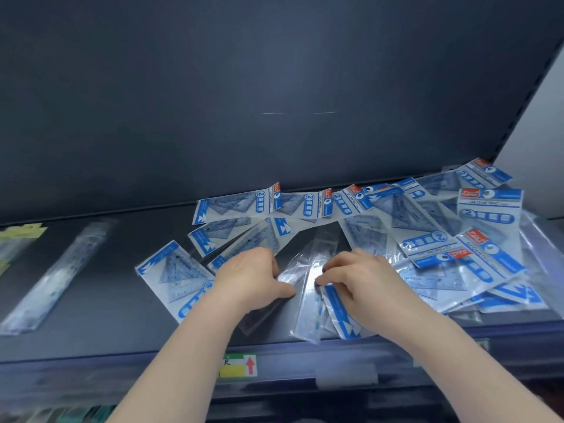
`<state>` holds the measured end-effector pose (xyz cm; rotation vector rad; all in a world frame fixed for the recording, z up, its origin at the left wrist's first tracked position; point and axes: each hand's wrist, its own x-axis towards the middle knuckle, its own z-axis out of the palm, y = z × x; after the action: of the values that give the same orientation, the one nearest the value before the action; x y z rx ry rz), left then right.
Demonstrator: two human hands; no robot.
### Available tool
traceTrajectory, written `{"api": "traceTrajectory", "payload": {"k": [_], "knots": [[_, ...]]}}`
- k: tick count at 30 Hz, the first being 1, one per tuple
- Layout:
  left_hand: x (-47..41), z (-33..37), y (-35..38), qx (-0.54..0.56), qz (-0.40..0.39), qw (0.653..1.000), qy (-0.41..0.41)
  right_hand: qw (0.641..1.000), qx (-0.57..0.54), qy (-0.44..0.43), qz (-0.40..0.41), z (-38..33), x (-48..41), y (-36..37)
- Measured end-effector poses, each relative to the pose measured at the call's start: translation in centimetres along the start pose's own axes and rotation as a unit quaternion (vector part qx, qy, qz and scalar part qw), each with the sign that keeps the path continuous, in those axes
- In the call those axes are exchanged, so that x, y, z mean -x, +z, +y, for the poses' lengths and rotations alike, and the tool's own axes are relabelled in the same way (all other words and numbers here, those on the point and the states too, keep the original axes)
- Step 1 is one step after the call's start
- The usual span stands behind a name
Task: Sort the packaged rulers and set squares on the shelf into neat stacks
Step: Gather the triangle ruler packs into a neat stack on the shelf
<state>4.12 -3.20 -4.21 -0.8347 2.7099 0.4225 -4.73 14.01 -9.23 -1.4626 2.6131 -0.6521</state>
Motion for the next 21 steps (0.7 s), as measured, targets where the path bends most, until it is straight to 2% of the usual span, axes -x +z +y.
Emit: {"api": "traceTrajectory", "payload": {"k": [6, 8, 11, 13, 17, 19, 21], "knots": [[0.0, 0.0, -0.3, 0.048, -0.012, 0.998, -0.028, 0.999, -0.011, -0.009, -0.041, -0.1, 0.2, -0.8], [-0.1, -0.3, -0.8, 0.013, -0.001, 0.999, -0.030, 0.999, 0.001, -0.013, -0.050, 0.1, 0.4, -0.9], [0.3, -0.2, -2.1, -0.053, 0.117, 0.990, -0.059, 0.998, 0.015, -0.024, -0.055, 0.0, 0.8, -0.9], [0.7, 1.0, -2.0, -0.038, 0.166, 0.983, -0.062, 0.998, 0.007, -0.033, -0.060, -0.1, 0.8, -0.9], [0.6, 3.8, 1.1, 0.005, 0.053, 0.998, -0.039, 1.000, -0.003, 0.009, -0.001, 0.7, 0.6, -1.6], [0.5, 4.7, 2.1, -0.017, 0.063, 0.997, -0.038, 0.999, 0.030, 0.029, 0.018, 1.3, 0.6, -2.2], [0.4, 5.3, 2.3, -0.026, 0.075, 0.996, -0.031, 0.998, 0.062, 0.030, 0.002, 1.6, 0.6, -2.4]]}}
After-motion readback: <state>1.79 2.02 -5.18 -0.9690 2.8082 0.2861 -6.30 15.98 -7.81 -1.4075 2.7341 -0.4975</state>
